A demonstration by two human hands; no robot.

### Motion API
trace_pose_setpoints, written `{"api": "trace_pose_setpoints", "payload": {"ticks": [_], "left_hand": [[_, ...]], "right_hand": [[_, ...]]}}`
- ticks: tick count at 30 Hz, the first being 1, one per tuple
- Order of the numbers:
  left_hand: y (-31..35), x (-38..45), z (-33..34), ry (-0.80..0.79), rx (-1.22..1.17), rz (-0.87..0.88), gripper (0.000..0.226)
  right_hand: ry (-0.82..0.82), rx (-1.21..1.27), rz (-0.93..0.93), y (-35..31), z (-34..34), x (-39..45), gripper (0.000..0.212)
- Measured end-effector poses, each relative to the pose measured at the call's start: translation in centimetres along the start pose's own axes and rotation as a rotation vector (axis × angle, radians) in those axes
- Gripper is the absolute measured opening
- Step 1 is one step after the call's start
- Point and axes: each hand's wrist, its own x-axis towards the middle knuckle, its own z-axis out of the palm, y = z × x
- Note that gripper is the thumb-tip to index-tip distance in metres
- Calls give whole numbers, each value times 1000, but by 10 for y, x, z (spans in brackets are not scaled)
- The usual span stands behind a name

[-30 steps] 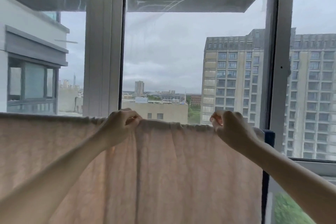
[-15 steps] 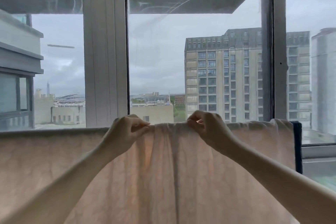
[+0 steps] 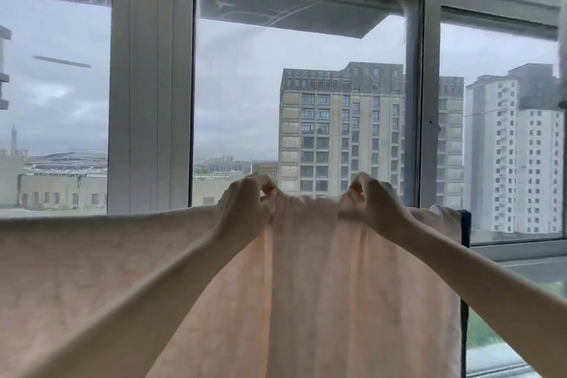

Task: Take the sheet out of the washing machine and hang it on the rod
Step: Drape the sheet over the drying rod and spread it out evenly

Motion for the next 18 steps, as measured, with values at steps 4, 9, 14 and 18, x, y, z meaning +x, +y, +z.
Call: {"api": "trace_pose_setpoints", "payload": {"ticks": [4, 9, 14, 18], "left_hand": [[5, -4, 6, -179, 47, 88, 9], [-11, -9, -15, -218, 94, 94, 12], [-50, -22, -55, -267, 242, 59, 19], [-84, -32, -89, -241, 342, -25, 33]], "right_hand": [[-115, 26, -49, -7, -5, 0, 4], [-229, 122, -178, -47, 4, -9, 11], [-240, 71, -310, -74, 26, -10, 20], [-208, 74, -401, -99, 43, -9, 26]]}}
